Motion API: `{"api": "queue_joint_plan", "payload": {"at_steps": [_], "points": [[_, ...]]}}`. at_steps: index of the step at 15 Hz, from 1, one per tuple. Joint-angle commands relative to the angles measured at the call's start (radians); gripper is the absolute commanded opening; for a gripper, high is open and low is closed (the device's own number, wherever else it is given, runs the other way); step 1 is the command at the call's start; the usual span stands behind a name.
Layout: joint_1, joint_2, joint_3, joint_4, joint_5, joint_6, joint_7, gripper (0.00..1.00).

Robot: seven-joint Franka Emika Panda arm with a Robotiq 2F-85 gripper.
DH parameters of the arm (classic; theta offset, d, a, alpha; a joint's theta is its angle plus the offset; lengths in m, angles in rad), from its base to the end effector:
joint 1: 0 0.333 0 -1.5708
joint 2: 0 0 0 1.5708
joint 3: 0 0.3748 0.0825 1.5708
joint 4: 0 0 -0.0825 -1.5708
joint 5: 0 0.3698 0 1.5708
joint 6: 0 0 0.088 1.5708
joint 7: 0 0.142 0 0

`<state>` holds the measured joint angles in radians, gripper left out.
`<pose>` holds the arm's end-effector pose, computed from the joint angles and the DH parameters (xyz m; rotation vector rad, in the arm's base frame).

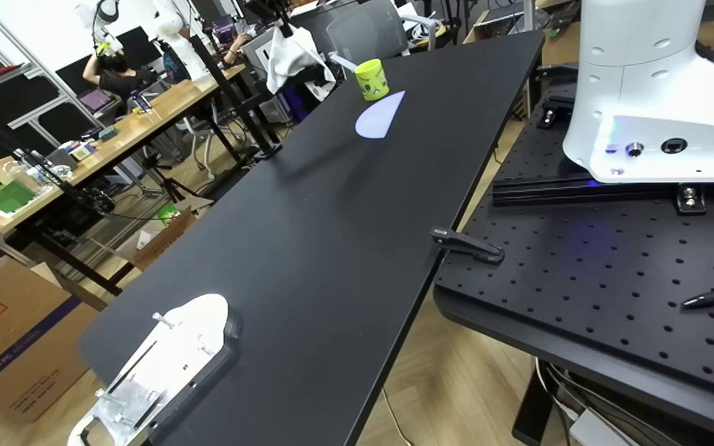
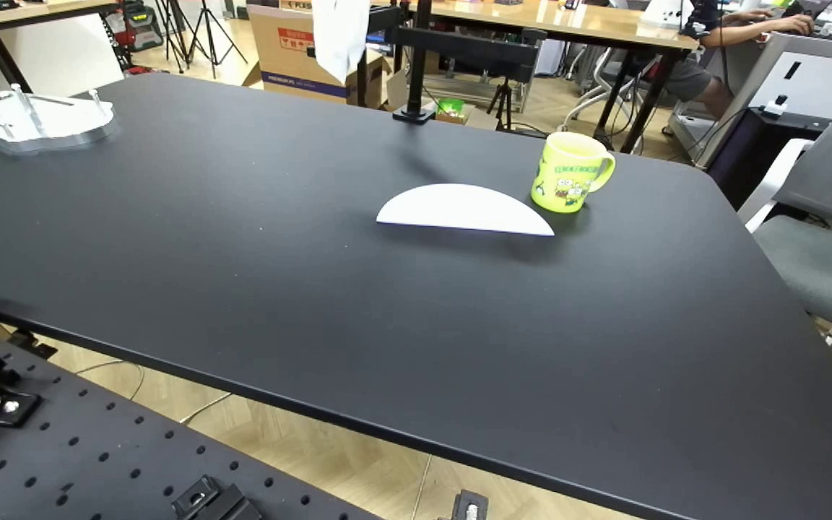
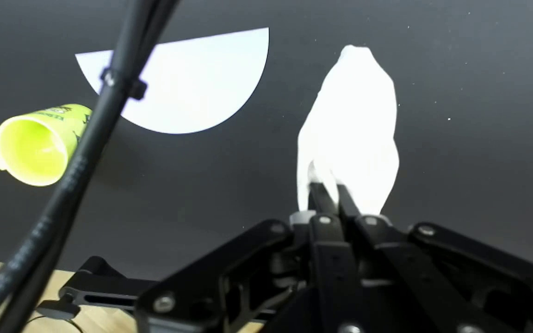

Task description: Put the white cloth on the black stand

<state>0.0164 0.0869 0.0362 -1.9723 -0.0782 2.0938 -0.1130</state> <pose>0.5725 0.0235 0.4599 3.0590 0.3120 0.0503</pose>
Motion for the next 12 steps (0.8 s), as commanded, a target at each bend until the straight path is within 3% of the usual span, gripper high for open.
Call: {"api": "queue_joint_plan", "payload": {"at_steps": [1, 12], "points": [[0.013, 0.086, 0.003, 0.059, -0.003, 0.028, 0.021, 0.01], [0.035, 0.059, 0.02, -0.004, 0.013, -0.041, 0.024, 0.01]]}}
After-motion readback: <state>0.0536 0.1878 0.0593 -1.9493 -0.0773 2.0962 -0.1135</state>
